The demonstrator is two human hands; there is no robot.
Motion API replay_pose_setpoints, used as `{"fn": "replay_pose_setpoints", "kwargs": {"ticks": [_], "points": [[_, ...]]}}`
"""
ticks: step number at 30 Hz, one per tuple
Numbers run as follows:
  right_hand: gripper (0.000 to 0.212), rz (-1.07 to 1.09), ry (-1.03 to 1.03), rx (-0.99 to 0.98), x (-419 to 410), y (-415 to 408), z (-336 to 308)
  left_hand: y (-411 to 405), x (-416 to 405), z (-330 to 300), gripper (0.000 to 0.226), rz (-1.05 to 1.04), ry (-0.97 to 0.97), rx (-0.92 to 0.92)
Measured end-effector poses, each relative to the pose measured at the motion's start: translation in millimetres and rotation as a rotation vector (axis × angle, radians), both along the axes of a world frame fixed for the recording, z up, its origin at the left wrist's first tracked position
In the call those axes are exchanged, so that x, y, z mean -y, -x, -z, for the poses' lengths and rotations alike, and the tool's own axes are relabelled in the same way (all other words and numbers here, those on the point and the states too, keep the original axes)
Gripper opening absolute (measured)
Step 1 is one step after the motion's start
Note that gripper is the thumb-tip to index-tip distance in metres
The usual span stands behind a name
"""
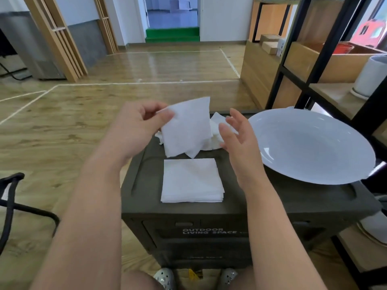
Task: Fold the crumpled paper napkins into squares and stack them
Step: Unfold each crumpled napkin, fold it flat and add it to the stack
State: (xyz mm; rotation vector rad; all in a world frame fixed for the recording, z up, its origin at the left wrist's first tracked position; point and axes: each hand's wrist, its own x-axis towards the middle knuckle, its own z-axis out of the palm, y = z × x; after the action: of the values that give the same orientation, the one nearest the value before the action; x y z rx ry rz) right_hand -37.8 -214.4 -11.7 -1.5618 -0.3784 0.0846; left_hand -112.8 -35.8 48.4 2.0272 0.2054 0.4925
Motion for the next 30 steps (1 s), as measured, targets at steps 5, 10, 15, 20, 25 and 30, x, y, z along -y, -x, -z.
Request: {"fn": "replay_pose_setpoints", "kwargs": {"ticks": [5,10,15,20,25,30], "points": [[0.027,-0.169,0.134,-0.01,-5.3,13.7,2.4,25.1,12.6,32.7,0.012,0.001,0.149,-0.021],[0.061,-0.24,0.163,-0.071,-8.9,19.2,3.4,29.1,12.6,42.3,0.015,0.063,0.282,-0.016],[0.036,-0.457,-0.111,-0.256,-3.0,26.9,-0.5,35.8,13.2,36.5,0.018,0.236,0.539,-0.033],[0.004,-0.219,0.035,-0.148,-10.3,27.1,0.8,17.3,24.8,50.3,0.027,-0.099,0.476,-0.022],[0.025,-0.094,0.292,-0.021,-14.6,24.0,5.4,4.4,30.2,79.1,0.036,-0.311,0.146,-0.08],[0.038,0.054,0.552,0.137,-12.4,13.1,19.6,4.6,32.0,82.6,0.03,-0.412,-0.141,-0.133]]}}
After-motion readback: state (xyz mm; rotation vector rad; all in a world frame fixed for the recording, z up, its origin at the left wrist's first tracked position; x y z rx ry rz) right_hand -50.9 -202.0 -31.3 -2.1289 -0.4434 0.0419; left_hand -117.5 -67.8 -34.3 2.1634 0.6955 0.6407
